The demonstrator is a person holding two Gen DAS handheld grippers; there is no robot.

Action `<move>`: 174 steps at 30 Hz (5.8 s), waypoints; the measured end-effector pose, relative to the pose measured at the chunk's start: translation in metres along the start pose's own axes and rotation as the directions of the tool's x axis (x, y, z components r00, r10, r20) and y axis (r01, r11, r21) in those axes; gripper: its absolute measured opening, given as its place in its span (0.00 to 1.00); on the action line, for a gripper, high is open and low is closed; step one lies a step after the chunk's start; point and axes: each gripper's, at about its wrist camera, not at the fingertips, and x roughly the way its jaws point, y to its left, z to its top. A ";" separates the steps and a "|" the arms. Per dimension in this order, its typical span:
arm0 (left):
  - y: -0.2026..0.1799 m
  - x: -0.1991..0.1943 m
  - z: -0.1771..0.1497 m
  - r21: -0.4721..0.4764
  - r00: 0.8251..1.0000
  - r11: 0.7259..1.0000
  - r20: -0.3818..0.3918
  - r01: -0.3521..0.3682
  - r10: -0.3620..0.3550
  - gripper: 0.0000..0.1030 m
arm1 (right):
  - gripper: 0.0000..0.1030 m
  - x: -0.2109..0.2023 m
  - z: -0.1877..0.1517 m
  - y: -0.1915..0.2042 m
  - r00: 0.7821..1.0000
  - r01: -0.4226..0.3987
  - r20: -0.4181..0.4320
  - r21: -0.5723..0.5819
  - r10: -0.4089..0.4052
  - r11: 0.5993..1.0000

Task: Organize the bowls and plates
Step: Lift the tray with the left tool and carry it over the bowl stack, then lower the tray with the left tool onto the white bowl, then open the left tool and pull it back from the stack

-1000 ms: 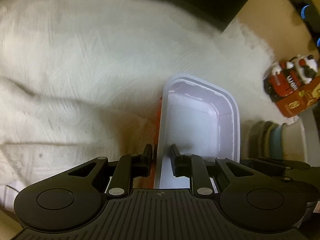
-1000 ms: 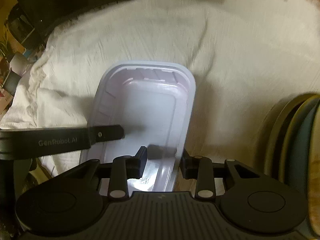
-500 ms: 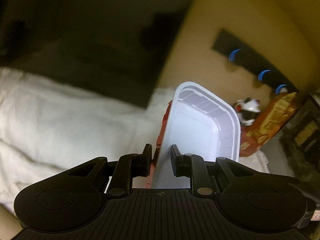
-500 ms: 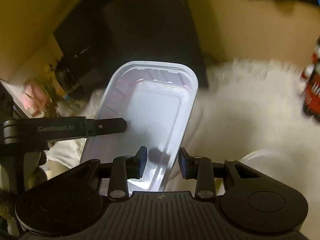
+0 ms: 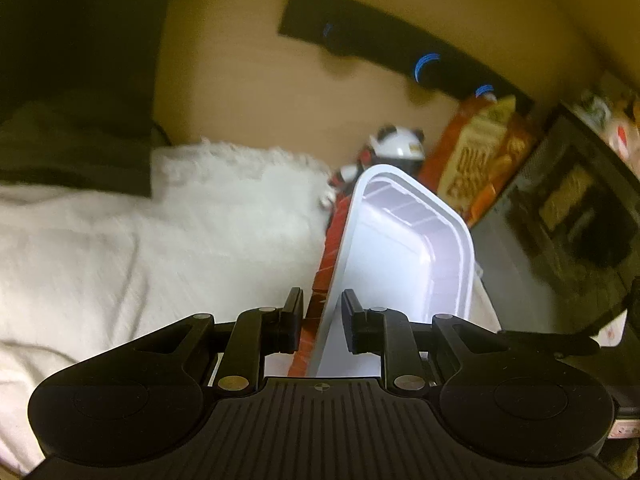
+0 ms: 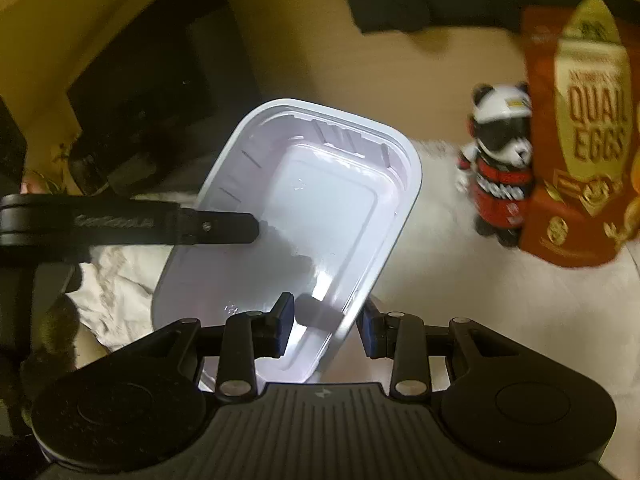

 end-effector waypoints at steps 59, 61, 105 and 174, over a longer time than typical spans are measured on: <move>0.092 0.069 -0.039 -0.170 0.965 0.984 -0.247 0.047 -0.089 0.22 | 0.35 0.084 -0.026 -0.004 0.985 0.031 -0.171 0.089 -0.015 0.996; 0.091 0.068 -0.039 -0.171 0.965 0.984 -0.245 0.053 -0.095 0.22 | 0.35 0.085 -0.025 -0.003 0.985 0.028 -0.173 0.087 -0.012 0.996; 0.093 0.055 -0.040 -0.216 0.966 0.975 -0.236 0.051 -0.103 0.22 | 0.35 0.077 -0.026 -0.004 0.986 0.050 -0.162 0.115 -0.031 0.992; -0.030 -0.072 -0.241 0.074 0.958 0.970 0.192 -0.232 0.214 0.16 | 0.46 -0.058 -0.220 0.018 0.986 0.143 0.083 0.058 -0.147 0.988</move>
